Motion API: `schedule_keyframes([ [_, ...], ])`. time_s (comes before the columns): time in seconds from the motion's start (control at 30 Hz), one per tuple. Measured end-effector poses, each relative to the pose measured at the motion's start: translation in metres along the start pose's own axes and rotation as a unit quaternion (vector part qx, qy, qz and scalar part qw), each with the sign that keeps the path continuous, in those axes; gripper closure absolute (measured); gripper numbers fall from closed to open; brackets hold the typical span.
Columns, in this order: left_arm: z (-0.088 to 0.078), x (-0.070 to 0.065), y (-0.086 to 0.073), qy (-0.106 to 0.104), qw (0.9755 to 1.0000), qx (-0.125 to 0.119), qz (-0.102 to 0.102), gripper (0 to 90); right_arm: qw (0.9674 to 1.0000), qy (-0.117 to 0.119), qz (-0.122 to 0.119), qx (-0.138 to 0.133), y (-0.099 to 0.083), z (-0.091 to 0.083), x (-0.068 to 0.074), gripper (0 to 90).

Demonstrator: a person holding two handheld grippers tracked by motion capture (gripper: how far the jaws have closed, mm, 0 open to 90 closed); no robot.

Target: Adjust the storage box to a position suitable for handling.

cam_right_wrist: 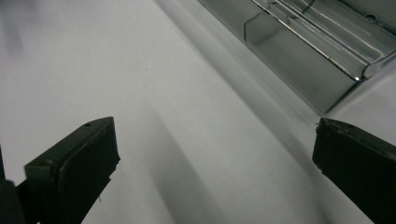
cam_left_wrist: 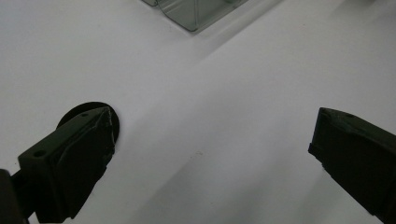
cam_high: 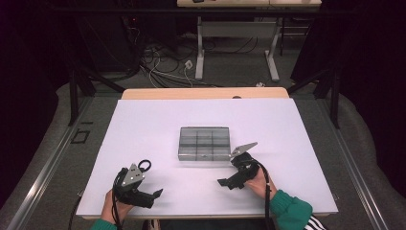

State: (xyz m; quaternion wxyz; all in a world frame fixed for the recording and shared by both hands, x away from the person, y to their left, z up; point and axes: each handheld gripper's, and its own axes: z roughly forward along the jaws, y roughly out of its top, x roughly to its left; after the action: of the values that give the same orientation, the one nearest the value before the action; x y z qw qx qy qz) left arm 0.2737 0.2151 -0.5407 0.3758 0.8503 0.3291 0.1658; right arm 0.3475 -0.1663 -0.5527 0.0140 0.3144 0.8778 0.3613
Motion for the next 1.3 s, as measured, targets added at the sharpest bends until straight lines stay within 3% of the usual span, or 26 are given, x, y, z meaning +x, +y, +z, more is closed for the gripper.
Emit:
schedule_keyframes([
  [0.3, 0.0, 0.0, 0.0, -0.001, 1.0, 0.001, 0.002, 0.0, 0.9999, 0.007, 0.0, -0.012, 0.001, 0.003, 0.003, 0.0],
  [0.33, 0.0, 0.001, 0.0, -0.002, 1.0, 0.002, 0.002, 0.0, 1.0, 0.004, -0.004, -0.002, 0.002, 0.002, 0.003, 0.1],
  [1.3, 0.0, -0.001, -0.001, -0.001, 1.0, 0.003, 0.0, 0.0, 0.9994, 0.014, -0.028, -0.013, 0.012, 0.017, 0.018, 0.1],
])
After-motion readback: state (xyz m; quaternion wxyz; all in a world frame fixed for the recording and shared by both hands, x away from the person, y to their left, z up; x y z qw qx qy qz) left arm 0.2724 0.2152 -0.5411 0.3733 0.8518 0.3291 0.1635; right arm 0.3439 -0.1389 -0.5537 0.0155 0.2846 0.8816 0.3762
